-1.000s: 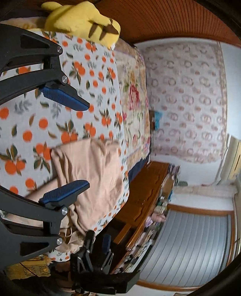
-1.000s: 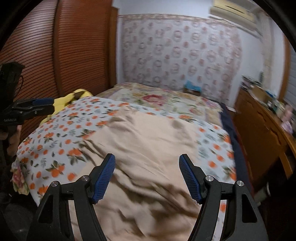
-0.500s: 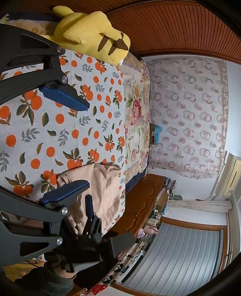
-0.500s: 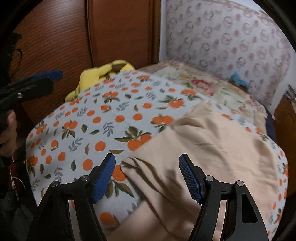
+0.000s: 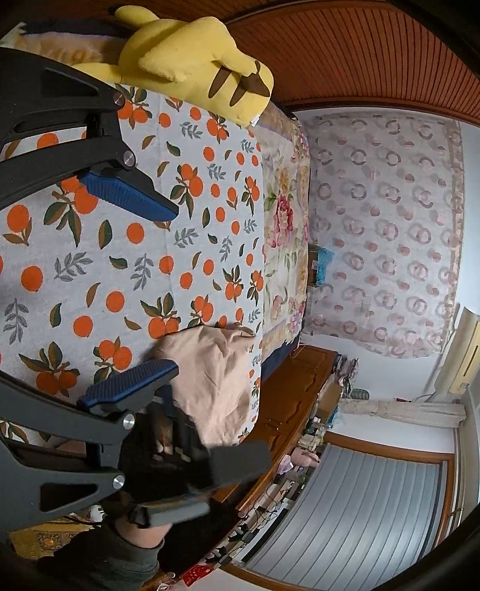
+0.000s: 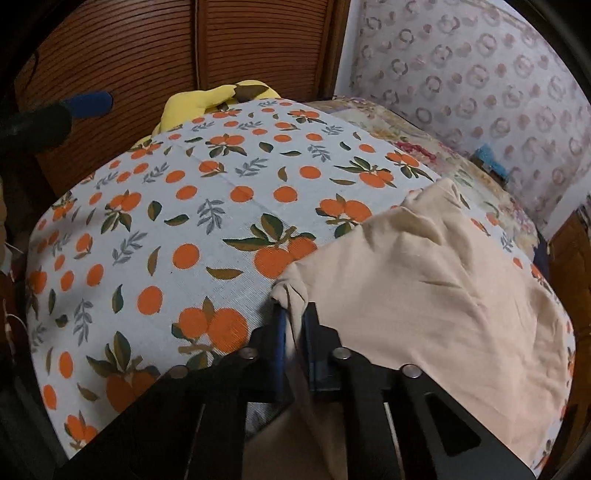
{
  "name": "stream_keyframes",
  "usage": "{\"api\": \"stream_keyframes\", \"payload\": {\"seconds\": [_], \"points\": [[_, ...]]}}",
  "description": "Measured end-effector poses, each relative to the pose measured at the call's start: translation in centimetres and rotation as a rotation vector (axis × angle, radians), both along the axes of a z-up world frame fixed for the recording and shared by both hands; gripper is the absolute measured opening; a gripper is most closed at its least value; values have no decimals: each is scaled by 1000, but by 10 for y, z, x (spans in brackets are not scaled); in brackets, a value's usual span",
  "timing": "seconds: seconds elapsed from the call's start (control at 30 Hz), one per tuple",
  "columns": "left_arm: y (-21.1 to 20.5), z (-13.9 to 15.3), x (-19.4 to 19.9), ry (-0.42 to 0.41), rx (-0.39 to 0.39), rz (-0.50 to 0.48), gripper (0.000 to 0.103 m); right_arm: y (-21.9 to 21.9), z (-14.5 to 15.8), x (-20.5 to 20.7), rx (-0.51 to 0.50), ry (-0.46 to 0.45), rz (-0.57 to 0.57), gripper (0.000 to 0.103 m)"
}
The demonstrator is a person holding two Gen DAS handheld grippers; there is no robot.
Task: Fold small clothes
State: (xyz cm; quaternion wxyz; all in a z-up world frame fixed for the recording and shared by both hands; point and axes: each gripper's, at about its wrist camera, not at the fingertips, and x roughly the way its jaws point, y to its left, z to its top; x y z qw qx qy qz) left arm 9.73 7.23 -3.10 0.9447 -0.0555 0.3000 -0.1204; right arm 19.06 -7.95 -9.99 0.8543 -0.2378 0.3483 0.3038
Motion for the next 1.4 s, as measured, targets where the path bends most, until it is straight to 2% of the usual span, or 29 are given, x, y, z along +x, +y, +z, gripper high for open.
{"api": "stream_keyframes", "payload": {"seconds": [0.03, 0.1, 0.2, 0.37, 0.57, 0.77, 0.8, 0.83, 0.93, 0.97, 1.1, 1.17, 1.33, 1.4], "points": [[-1, 0, -1, -1, -1, -3, 78, -7, 8, -1, 25, -48, -46, 8], [-1, -1, 0, 2, -4, -7, 78, -27, 32, -1, 119, -86, -77, 8], [-1, -2, 1, 7, -6, -5, 78, -57, 67, 4, 175, -161, -148, 8], [-3, -2, 0, 4, -18, -13, 78, -105, 103, 31, 155, -251, -293, 8], [-9, -5, 1, 16, -8, -28, 78, -140, 108, 77, 74, -275, -450, 8], [-22, -10, 3, 33, 4, -55, 78, -157, 87, 107, 37, -210, -577, 8], [-24, -11, 3, 35, 6, -60, 78, -155, 87, 110, 41, -203, -586, 8], [-26, -11, 4, 38, 9, -64, 78, -155, 87, 109, 45, -201, -591, 14], [-35, -13, 5, 42, 12, -81, 78, -153, 93, 101, 34, -221, -612, 40], [-37, -13, 4, 42, 12, -87, 78, -153, 96, 99, 44, -224, -605, 44], [-49, -17, 3, 50, 19, -108, 78, -158, 103, 60, 86, -230, -546, 44], [-57, -19, 2, 52, 16, -126, 78, -165, 96, 35, 138, -213, -494, 44], [-75, -23, 1, 65, 26, -160, 78, -163, 65, -22, 169, -173, -413, 44], [-82, -24, 0, 69, 30, -174, 78, -166, 52, -33, 181, -148, -403, 44]]}}
